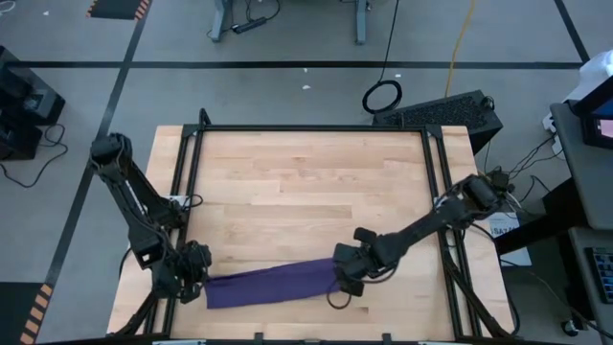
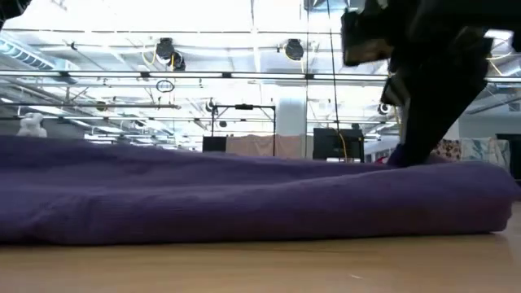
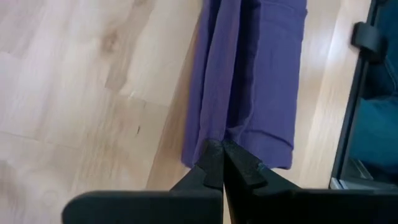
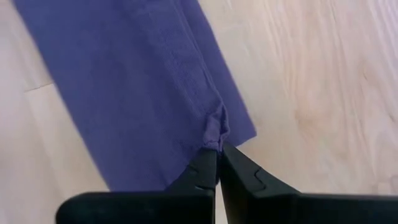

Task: Roll towel into tight, uniform cylinder
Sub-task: Fold the purple towel on the table

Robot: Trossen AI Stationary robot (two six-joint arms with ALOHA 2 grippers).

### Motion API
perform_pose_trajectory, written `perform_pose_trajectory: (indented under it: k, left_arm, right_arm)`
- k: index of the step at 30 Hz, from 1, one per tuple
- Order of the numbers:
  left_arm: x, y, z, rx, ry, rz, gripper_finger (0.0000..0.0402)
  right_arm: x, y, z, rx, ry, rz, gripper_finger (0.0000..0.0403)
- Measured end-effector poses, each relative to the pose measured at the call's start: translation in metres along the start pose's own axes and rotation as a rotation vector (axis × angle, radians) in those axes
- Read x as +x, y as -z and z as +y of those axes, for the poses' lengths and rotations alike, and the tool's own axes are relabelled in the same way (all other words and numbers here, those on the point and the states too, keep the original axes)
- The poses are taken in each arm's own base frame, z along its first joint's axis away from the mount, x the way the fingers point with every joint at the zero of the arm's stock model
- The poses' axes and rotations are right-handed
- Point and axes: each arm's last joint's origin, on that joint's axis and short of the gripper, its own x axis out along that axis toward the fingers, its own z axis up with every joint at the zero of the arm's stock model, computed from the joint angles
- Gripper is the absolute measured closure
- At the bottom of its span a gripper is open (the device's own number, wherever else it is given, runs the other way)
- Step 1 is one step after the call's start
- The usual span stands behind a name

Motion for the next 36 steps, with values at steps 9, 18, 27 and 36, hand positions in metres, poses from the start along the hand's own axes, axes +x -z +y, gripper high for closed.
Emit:
perform_pose_trajectory:
  k: [9,18,27,36]
  left_arm:
    - [0.009,0.003,0.000,-0.017,-0.046,0.032,0.0402]
    - [0.014,0.004,0.000,-0.010,-0.072,0.035,0.0387]
    - [0.014,0.003,0.000,-0.010,-0.074,0.010,0.0384]
    - [0.013,0.004,-0.001,-0.004,-0.069,0.048,0.0306]
  right_arm:
    - [0.008,-0.006,-0.002,0.005,-0.011,0.001,0.0403]
    - [0.008,-0.008,-0.005,0.021,0.088,-0.081,0.0338]
    - [0.004,-0.003,-0.002,0.026,0.144,-0.146,0.0246]
    - [0.002,0.004,0.042,-0.152,0.059,-0.593,0.0284]
